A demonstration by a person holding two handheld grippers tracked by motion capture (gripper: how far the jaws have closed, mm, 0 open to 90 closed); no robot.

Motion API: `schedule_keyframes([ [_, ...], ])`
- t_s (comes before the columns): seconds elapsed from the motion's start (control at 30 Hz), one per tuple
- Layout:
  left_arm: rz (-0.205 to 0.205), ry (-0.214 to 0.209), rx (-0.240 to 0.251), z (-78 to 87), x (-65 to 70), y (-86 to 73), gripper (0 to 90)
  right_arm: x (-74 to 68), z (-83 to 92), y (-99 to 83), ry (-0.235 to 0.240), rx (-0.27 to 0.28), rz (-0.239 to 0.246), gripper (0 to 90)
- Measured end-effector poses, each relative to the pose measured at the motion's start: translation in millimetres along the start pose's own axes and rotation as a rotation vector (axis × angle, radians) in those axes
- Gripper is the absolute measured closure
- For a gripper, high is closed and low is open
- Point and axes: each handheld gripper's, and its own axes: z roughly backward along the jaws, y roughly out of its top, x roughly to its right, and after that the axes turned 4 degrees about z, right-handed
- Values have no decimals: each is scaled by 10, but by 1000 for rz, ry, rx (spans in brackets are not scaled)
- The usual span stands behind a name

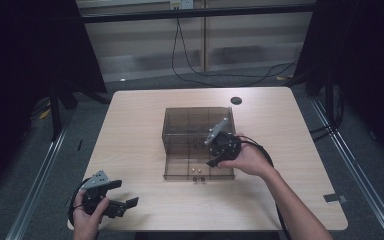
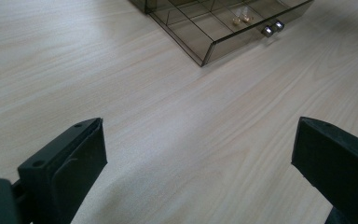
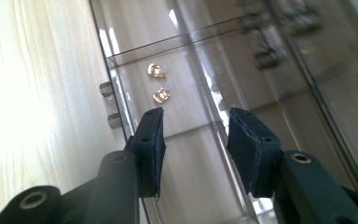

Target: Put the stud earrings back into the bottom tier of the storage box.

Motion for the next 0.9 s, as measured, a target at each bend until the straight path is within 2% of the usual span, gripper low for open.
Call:
schedule_keyframes([
  [0.2,5,-1,1,-6,0,0,30,-13,159,-275,-65,123,-81,502],
  [0.23,6,-1,2,-4,1,0,30,-18,182,-319,-78,133,-101,500],
  [0.27,1,0,0,1,-2,0,30,-37,226,-413,-96,169,-139,476],
  [0.3,4,-1,2,1,1,-1,30,-37,226,-413,-96,169,-139,476],
  [0.4,1,-2,-1,-4,1,2,29,-54,250,-567,-120,222,-191,446],
  [0.57,12,-6,4,-1,-3,-1,30,-132,326,-781,-169,276,-262,369],
  [0.73,4,-2,-1,-4,2,1,29,-218,481,-1045,-231,367,-363,294],
  [0.83,1,-4,-3,-6,6,1,29,-280,533,-1211,-268,379,-407,273],
  [0.9,1,0,-4,-6,11,3,29,-313,559,-1325,-270,394,-434,268],
])
